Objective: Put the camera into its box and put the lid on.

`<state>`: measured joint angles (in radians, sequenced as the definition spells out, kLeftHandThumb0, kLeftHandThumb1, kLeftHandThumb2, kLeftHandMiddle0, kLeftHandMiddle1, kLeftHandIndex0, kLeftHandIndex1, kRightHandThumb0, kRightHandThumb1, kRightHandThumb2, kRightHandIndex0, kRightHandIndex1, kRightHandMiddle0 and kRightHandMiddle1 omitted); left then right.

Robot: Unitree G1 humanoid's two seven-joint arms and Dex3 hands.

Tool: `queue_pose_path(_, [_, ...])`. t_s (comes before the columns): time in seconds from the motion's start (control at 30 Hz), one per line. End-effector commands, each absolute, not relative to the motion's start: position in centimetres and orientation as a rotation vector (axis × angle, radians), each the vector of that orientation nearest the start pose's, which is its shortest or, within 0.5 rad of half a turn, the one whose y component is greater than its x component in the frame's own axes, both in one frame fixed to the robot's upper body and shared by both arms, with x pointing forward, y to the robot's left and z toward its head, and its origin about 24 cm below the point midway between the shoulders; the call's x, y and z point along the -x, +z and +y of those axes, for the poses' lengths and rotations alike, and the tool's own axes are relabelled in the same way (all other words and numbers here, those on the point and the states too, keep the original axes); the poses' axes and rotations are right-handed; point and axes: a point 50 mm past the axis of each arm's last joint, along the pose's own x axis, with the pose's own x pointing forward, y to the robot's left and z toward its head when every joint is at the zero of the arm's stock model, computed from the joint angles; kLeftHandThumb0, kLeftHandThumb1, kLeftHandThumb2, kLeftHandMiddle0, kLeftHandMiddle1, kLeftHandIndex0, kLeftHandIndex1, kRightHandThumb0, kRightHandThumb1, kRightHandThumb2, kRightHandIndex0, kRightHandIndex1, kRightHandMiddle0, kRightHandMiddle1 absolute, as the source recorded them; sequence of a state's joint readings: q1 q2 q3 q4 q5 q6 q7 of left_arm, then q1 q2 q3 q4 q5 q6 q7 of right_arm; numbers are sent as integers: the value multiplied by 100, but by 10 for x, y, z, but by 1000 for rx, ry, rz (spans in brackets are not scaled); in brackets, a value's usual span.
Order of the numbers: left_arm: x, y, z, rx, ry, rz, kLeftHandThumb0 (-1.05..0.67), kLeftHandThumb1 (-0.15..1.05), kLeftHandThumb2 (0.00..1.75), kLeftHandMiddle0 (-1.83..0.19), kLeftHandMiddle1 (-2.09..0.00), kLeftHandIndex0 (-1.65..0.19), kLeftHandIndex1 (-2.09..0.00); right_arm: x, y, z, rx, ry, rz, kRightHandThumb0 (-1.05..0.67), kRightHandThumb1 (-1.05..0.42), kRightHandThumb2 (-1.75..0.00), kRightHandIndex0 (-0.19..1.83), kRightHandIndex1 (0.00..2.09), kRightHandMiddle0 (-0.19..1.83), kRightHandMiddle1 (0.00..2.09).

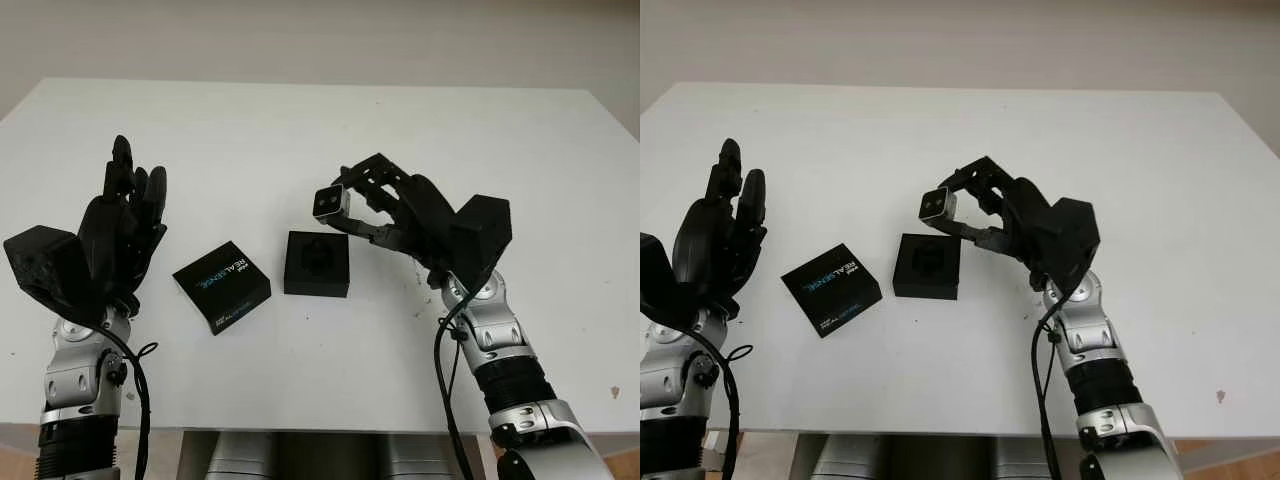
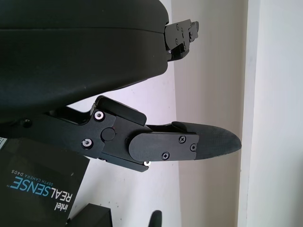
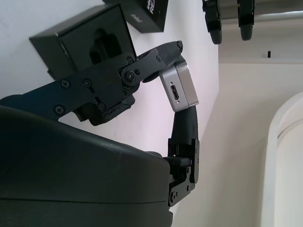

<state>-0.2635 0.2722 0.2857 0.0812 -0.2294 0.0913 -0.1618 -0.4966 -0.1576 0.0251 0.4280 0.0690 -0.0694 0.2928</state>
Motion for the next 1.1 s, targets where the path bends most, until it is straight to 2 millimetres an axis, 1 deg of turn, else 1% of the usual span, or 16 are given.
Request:
queue_pose_path(0.0, [-293,114,249,-6,62,-168,-78,105,40,19,0,19,0,-340,92,-131,101,396,-96,-42,-92,-5,23,5,30,172])
queue_pose_path(0.07, [-293,114,249,-9,61,-169,-78,105,41,19,0,19,0,-340,89,-129,91,403,-65,-43,-92,-5,22,4,31,172])
queue_pose_path(0.33, [-293,113,250,-11,65,-170,-79,105,41,19,0,19,0,-340,81,-127,111,409,-10,-41,-92,-5,21,4,28,175])
queue_pose_path(0.63, [-293,114,250,-5,67,-171,-79,105,40,19,0,19,0,-342,75,-128,159,396,12,-41,-92,-5,22,5,29,176])
queue_pose_path(1.07, [-293,113,250,-11,60,-167,-79,105,41,19,0,19,0,-341,69,-131,162,403,39,-40,-91,-5,21,5,31,173])
